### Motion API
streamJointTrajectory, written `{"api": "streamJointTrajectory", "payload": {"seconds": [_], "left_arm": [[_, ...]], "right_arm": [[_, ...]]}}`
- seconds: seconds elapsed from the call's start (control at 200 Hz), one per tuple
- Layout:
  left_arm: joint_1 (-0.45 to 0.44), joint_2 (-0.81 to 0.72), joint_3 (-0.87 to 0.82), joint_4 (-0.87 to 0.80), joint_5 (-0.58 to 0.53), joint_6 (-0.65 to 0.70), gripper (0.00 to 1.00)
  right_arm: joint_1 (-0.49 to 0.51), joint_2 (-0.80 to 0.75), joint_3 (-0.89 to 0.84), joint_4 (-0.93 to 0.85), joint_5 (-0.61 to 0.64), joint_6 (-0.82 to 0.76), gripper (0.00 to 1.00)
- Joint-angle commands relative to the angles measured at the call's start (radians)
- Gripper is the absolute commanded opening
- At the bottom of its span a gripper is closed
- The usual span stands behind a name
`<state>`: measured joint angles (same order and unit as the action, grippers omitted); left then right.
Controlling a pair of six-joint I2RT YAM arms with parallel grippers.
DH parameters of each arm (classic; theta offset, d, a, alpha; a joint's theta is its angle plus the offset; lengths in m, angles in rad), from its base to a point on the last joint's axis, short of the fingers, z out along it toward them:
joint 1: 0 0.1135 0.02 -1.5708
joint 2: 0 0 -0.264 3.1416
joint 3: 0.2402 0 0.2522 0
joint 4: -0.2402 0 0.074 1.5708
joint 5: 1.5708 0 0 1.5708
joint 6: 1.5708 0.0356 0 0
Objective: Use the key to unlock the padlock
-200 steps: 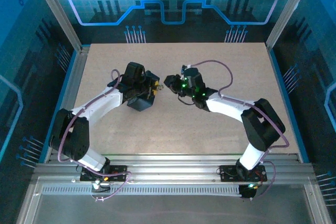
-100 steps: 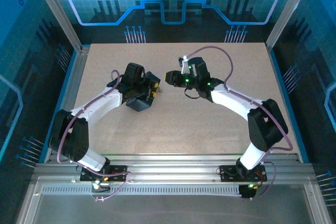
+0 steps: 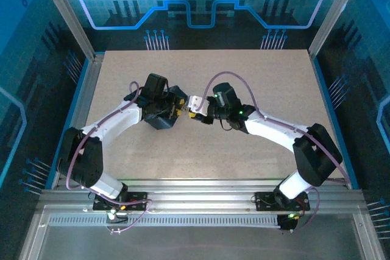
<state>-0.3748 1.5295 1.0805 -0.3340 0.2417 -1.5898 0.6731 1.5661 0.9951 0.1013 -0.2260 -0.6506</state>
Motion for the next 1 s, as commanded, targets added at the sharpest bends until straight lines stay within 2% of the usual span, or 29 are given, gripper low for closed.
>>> {"api": "streamJointTrajectory", "payload": {"seconds": [0.0, 0.415, 0.995], "left_arm": [[0.007, -0.025, 0.051, -0.030, 0.045, 0.044, 0.00], [0.009, -0.029, 0.056, -0.039, 0.044, 0.047, 0.00], [0.007, -0.032, 0.056, -0.042, 0.038, 0.044, 0.00]], "right_arm": [[0.016, 0.013, -0.024, 0.131, 0.036, -0.206, 0.31], [0.037, 0.037, -0.031, 0.141, 0.052, -0.301, 0.30], [0.066, 0.071, 0.001, 0.114, 0.039, -0.331, 0.26]]}}
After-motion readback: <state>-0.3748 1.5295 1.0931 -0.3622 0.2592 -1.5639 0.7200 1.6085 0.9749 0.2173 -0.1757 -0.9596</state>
